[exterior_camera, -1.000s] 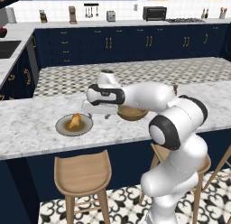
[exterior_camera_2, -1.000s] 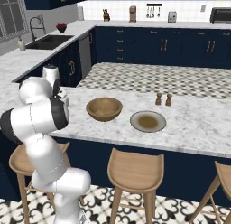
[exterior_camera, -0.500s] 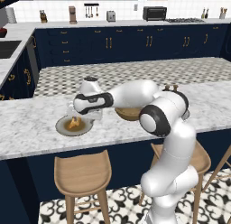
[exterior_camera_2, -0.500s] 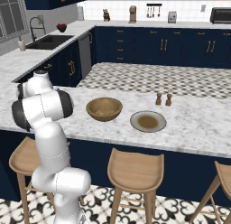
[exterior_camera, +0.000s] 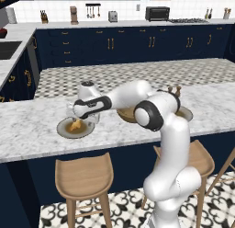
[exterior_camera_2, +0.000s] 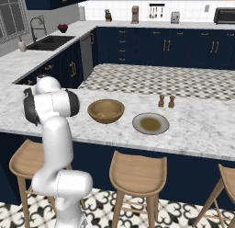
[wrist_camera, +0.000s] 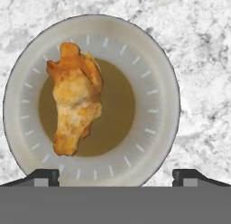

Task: Pick the chicken drumstick and garlic from their plates and place them in the bowl. Then put the bowl in the fridge.

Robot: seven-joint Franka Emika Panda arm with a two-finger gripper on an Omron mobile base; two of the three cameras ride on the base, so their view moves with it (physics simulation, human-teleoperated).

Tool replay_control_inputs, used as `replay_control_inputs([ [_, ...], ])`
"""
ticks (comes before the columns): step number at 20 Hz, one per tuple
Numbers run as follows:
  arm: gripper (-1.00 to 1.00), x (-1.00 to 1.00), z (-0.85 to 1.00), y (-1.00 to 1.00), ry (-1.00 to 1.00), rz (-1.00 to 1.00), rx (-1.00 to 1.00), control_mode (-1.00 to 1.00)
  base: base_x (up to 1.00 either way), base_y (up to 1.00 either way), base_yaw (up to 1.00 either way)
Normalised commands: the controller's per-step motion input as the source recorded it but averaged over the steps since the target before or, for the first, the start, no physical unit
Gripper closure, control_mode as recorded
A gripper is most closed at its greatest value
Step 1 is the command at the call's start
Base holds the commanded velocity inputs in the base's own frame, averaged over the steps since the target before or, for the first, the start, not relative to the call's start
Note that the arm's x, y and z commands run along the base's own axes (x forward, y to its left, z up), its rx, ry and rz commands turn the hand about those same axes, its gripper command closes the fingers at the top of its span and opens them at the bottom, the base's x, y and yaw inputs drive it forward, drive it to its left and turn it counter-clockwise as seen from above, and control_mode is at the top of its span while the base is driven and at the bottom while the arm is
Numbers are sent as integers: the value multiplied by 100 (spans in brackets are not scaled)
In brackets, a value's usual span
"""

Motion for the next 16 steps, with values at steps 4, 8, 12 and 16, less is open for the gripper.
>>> replay_control_inputs([
  [4,-100,36,-10,7,1,-7,0,-100,0,0,0],
  [8,-100,21,-34,1,2,-2,0,-100,0,0,0],
  [12,-100,7,-46,0,1,0,0,-100,0,0,0],
  [16,-100,25,-22,14,0,0,0,-100,0,0,0],
])
